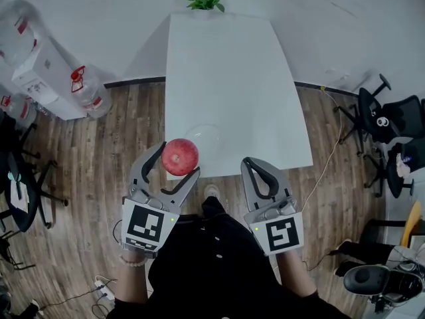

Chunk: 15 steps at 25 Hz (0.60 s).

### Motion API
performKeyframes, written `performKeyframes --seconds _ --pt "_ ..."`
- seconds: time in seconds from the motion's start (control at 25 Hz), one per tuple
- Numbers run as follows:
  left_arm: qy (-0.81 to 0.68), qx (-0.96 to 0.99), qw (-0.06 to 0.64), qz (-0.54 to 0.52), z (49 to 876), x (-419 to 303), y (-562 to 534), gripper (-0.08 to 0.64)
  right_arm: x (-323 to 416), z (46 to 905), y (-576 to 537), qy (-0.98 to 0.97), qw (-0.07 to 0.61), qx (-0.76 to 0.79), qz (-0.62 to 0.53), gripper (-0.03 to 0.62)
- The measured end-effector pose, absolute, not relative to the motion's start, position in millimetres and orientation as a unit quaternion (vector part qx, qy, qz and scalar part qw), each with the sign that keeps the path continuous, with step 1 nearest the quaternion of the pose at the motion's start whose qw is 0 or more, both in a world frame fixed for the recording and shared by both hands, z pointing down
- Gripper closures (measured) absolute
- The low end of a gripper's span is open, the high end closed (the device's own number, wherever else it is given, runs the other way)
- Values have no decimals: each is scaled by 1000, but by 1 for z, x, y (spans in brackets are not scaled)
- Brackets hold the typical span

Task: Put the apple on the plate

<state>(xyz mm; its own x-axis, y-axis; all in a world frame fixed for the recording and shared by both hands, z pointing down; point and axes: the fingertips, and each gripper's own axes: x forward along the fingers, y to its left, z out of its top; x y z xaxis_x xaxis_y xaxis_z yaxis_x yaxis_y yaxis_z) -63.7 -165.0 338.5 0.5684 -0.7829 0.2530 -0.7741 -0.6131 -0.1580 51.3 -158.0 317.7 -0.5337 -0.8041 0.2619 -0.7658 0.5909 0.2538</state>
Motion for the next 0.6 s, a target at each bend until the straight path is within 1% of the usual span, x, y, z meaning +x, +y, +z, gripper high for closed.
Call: performKeyframes --seconds 0.16,0.6 --pt "439 -885 24 -152 341 -61 -176 206 54 318 -171 -878 177 442 -56 551" --pt "437 -885 16 -161 352 -48 -199 206 62 326 -193 -881 181 434 -49 551"
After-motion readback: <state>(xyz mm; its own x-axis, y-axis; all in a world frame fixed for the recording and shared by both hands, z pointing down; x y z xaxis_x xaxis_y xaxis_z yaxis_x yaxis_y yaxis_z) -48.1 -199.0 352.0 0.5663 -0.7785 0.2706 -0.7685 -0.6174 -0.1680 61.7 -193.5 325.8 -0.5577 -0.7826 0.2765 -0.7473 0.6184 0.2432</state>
